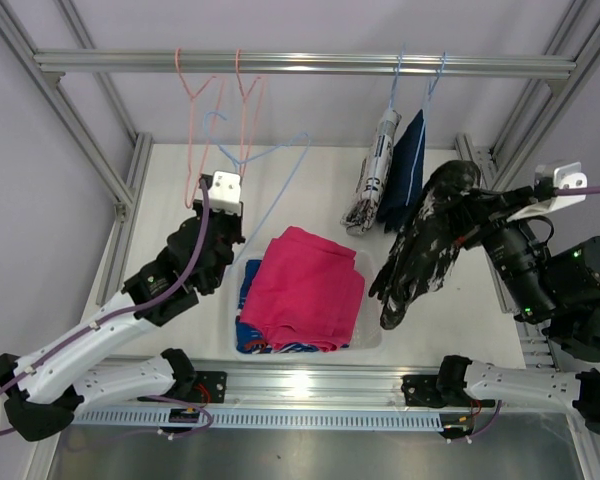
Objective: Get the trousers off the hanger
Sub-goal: Remove the trousers from the hanger, then place the trousers in the bin.
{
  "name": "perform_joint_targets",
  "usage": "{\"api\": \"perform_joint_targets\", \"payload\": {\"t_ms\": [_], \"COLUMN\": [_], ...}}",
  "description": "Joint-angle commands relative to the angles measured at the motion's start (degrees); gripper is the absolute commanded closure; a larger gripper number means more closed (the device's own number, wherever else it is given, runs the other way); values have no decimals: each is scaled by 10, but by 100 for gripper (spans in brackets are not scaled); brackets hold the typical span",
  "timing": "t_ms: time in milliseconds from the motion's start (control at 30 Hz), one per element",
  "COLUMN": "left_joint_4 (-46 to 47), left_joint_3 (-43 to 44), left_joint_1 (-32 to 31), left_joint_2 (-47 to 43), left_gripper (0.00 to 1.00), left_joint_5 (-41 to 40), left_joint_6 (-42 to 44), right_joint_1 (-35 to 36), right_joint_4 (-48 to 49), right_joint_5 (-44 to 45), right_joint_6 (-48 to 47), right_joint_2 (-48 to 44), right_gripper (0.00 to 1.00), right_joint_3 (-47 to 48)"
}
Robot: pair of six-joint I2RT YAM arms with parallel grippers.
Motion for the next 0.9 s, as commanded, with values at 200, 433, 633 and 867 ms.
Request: {"api": "perform_joint_targets", "payload": {"t_ms": [200,433,633,867], "left_joint_4": [10,9,9,17], "left_joint_3": [13,14,11,6], "left_joint_1": [11,11,11,19], "left_joint_2": [-22,-23,-35,-52], "left_gripper": [99,99,99,99], "left_joint_5": [17,26,24,17], "left_joint_6": [-18,-22,-25,-28], "right_joint_1": [-1,-1,-1,14], "right_joint_4": [40,93,179,265], "right_joint_5": [-48,-71,-117,-181], "right_joint_6": [54,101,141,172], "right_joint_2": [-71,-39,32,130], "right_gripper": [100,100,100,100], "right_joint_3": [-135,-246,-308,-306]}}
